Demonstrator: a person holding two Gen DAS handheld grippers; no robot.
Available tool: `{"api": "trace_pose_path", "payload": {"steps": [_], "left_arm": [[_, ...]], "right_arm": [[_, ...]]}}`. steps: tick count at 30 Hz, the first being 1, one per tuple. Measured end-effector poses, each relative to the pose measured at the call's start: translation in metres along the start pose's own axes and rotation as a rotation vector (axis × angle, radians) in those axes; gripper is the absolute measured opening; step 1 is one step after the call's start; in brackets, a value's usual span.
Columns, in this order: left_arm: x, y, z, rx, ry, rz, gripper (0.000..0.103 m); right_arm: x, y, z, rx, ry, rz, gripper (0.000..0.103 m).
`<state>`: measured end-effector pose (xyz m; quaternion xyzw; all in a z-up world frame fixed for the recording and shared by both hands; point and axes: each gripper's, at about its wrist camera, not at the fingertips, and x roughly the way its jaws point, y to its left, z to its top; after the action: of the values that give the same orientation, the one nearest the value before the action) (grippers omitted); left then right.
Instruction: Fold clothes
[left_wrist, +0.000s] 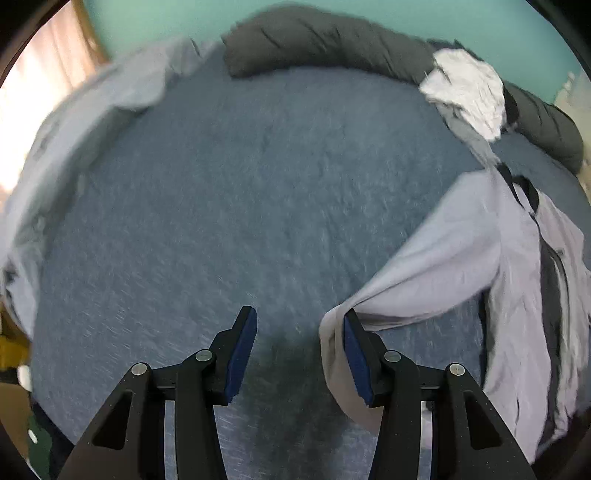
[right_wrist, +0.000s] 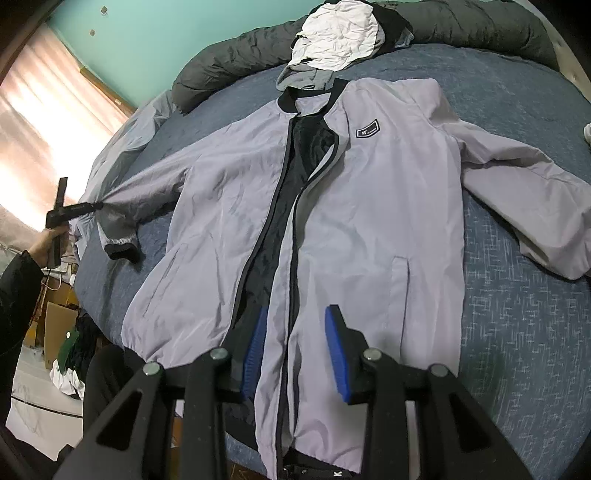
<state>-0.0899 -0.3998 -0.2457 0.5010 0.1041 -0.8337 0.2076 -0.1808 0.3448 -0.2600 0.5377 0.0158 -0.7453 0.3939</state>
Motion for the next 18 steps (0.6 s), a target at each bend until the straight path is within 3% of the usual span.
{"api": "trace_pose_path", "payload": {"steps": [2, 4, 7, 9, 12, 18], "left_arm": [[-0.013, 0.003, 0.003, -0.042, -0.035, -0.03, 0.051], [-0.018, 0.001, 0.004, -0.041, -0.009, -0.088, 0.051], [-0.016, 0.0, -0.003, -0.006, 0.029, -0.021, 0.051], [-0.015, 0.003, -0.01, -0.035, 0.041, -0.067, 0.051], [-0.016, 0.007, -0.041, -0.081, 0.042, -0.128, 0.051], [0.008, 0.01, -0.107, -0.157, 0.087, -0.143, 0.052]], "right_arm": [[0.0, -0.001, -0.001, 0.006, -0.002, -0.001, 0.033], [-0.002, -0.001, -0.002, 0.013, -0.013, 0.006, 0.033], [-0.004, 0.002, -0.004, 0.008, -0.016, 0.017, 0.033], [-0.004, 0.004, -0.005, 0.003, -0.018, 0.025, 0.033], [-0.006, 0.005, -0.006, 0.003, -0.022, 0.037, 0.033], [-0.001, 0.004, -0.006, 0.008, -0.011, 0.037, 0.033]]}}
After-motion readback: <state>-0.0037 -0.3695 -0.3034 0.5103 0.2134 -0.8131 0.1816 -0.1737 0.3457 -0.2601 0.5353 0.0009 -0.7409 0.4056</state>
